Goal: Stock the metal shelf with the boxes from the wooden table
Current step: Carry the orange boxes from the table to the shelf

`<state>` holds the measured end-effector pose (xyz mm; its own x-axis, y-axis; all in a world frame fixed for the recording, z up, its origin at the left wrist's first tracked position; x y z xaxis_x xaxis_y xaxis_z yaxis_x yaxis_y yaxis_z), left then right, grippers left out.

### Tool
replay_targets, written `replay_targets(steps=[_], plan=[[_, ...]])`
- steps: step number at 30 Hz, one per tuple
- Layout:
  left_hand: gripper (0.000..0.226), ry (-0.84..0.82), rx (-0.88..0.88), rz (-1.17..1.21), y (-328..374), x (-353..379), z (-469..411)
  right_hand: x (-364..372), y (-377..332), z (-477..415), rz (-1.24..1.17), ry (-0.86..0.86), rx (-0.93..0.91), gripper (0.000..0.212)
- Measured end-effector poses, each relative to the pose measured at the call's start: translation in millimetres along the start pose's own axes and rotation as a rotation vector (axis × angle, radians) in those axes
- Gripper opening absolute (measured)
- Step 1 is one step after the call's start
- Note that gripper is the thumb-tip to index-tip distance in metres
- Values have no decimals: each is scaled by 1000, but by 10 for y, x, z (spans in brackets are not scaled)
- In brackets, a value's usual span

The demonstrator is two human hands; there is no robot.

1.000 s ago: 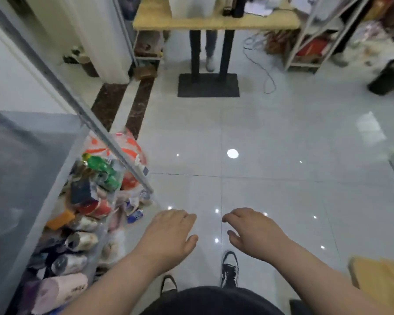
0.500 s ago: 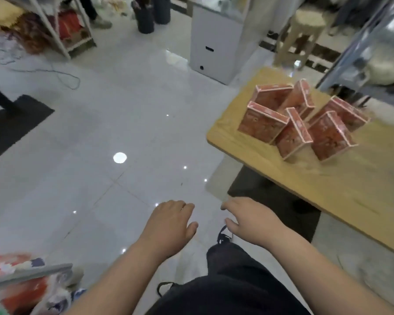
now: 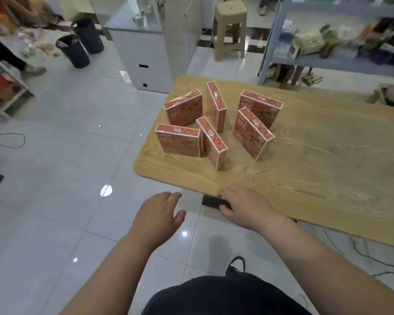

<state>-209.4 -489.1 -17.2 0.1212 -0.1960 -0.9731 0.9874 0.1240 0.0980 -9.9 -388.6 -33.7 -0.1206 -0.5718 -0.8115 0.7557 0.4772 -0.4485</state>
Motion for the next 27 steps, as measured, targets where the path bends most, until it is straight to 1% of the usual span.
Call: replay_targets(steps=[2, 6, 8, 11, 14, 16, 18, 20, 22, 24, 27], plan=[[69, 13, -32, 22, 46, -49, -210, -138, 141, -142, -10, 17, 7, 36], [54, 28, -89, 87, -52, -140, -548, -361, 305, -445, -65, 89, 26, 40], [54, 47, -110, 111, -193, -182, -719, -419, 375, -596, -119, 150, 61, 40], [58, 83, -141, 153, -498, -232, -1020, -447, 492, -814, -219, 239, 186, 45], [67, 149, -104, 187, -792, -286, -1413, -403, 581, -975, -322, 274, 299, 64], [74, 185, -62, 201, -962, -299, -1689, -341, 596, -1063, -440, 273, 362, 75], [81, 164, -38, 224, -1118, -272, -1955, -297, 588, -1156, -545, 286, 433, 81], [84, 80, -18, 223, -1242, -203, -2185, -241, 585, -1270, -613, 297, 511, 89], [86, -6, 21, 197, -1317, -122, -2371, -176, 563, -1377, -662, 313, 562, 85], [82, -79, 80, 184, -1326, -51, -2508, -135, 538, -1440, -772, 371, 608, 72], [57, -126, 119, 269, -1278, 0, -2613, -119, 540, -1435, -905, 458, 657, 50]])
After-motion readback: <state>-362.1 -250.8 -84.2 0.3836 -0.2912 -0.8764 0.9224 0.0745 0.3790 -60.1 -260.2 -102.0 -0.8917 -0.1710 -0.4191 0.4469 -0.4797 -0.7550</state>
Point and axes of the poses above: each hand's wrist, its own z-axis away from the middle knuckle, its own x-axis out of the palm, y = z × x, the point moved 5 cm from there along -z, towards the middle knuckle, and after that the axes turned 7 degrees about -z, right-handed, at the moved point
